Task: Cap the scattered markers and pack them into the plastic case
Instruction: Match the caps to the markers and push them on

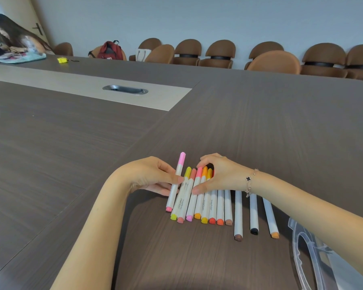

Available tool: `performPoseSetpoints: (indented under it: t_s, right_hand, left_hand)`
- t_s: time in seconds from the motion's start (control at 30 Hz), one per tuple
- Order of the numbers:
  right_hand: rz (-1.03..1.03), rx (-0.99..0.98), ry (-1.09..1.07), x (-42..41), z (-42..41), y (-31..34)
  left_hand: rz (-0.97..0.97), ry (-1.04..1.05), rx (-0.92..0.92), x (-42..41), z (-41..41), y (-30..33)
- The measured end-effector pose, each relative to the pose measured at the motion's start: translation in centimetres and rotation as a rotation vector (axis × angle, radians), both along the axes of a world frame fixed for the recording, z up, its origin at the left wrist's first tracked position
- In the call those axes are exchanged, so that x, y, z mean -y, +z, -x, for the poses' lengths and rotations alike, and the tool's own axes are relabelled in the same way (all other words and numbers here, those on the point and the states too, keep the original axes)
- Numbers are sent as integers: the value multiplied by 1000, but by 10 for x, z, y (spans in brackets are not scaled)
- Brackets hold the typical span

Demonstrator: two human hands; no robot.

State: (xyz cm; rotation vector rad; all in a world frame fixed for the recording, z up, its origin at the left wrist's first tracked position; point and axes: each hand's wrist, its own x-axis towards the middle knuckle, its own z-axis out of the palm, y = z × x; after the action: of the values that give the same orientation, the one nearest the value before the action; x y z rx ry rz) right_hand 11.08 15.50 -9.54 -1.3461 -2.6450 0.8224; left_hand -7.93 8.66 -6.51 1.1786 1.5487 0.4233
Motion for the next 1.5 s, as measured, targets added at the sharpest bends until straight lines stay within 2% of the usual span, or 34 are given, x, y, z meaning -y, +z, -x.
performPoseSetpoints:
  t_s: [0.3, 0.77, 1.07, 1.5]
  right_hand:
    - [28, -136, -66, 0, -3, -5]
    - [15, -64, 8, 0, -4, 2]
    - [27, -57, 13, 1, -1, 5]
    - [23, -67, 28, -3, -1, 1]
  left_hand:
    - [0, 6, -13, 0, 1, 0]
    - [-75, 105, -186, -4, 1, -9]
    - [-19, 14, -93, -2, -3, -5]
    - [-14, 5, -60, -2, -2, -3]
